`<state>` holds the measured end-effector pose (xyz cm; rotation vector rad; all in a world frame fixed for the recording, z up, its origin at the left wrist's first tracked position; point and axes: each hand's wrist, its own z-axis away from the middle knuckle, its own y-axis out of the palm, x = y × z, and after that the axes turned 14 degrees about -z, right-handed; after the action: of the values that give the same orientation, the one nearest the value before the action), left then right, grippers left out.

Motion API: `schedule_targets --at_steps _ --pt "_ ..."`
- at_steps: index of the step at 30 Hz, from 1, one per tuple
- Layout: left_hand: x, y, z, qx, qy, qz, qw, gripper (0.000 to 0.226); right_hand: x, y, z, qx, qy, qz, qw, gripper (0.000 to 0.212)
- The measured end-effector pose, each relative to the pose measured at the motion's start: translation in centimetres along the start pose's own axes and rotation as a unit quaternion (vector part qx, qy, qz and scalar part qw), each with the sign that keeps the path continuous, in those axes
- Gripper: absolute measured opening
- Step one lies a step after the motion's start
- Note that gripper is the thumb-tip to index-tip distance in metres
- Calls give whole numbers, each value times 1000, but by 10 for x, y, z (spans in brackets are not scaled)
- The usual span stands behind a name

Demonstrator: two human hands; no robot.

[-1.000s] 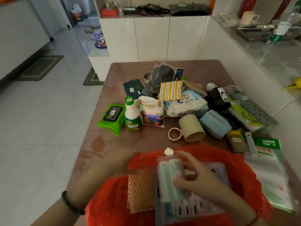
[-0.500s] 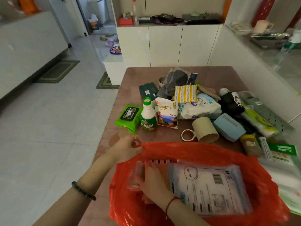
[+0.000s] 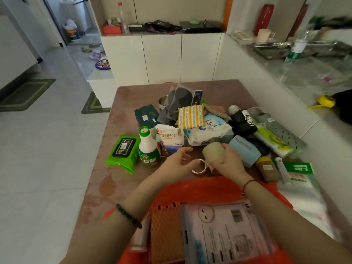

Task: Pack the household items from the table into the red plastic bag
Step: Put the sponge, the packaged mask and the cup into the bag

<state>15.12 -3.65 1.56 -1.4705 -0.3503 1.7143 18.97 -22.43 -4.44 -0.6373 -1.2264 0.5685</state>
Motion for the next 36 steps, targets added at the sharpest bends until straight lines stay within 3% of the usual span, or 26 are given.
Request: schedule_targets --at_steps 3,5,8,10,12,15,16,18,20,21,25,30,32,36 --pt "-9 23 -13 36 3 10 999 59 -18 16 -21 26 86 -48 995 95" --pt "-10 32 -13 84 13 -70 994 67 -24 20 -27 32 94 -53 994 101" --pt "-6 37 -11 149 32 -295 943 65 -26 10 -29 -3 11 -64 998 96" --pt "-2 37 -15 115 29 -372 921 45 -19 -9 -14 -30 -44 -174 983 83" --pt "4 34 -22 47 10 -335 941 32 -14 -35 11 6 -71 -332 941 69" --pt "10 26 -29 -38 9 -205 978 24 -21 -77 60 234 -42 -557 795 74" --pt "8 23 -30 -56 13 -173 983 21 -27 -84 73 304 -31 -544 781 76" --pt "2 18 -28 -79 32 -125 988 19 -40 -82 87 398 -62 -409 819 70" --pt "-5 13 -26 -88 48 -107 989 21 -47 -60 92 391 -72 -285 872 62" --pt "-7 12 -25 -89 53 -100 990 21 -45 -44 91 373 -50 -288 881 57" --pt "-13 8 -20 -84 87 -89 989 21 -10 20 85 297 3 -394 870 36" --pt "-6 8 -12 -64 99 -106 987 20 15 65 77 271 -73 -253 926 61" --pt "-1 10 -12 -54 99 -107 988 21 11 55 83 260 -101 -220 935 51" --pt "9 12 -14 -45 94 -94 990 22 2 -21 82 313 -142 -236 909 25"
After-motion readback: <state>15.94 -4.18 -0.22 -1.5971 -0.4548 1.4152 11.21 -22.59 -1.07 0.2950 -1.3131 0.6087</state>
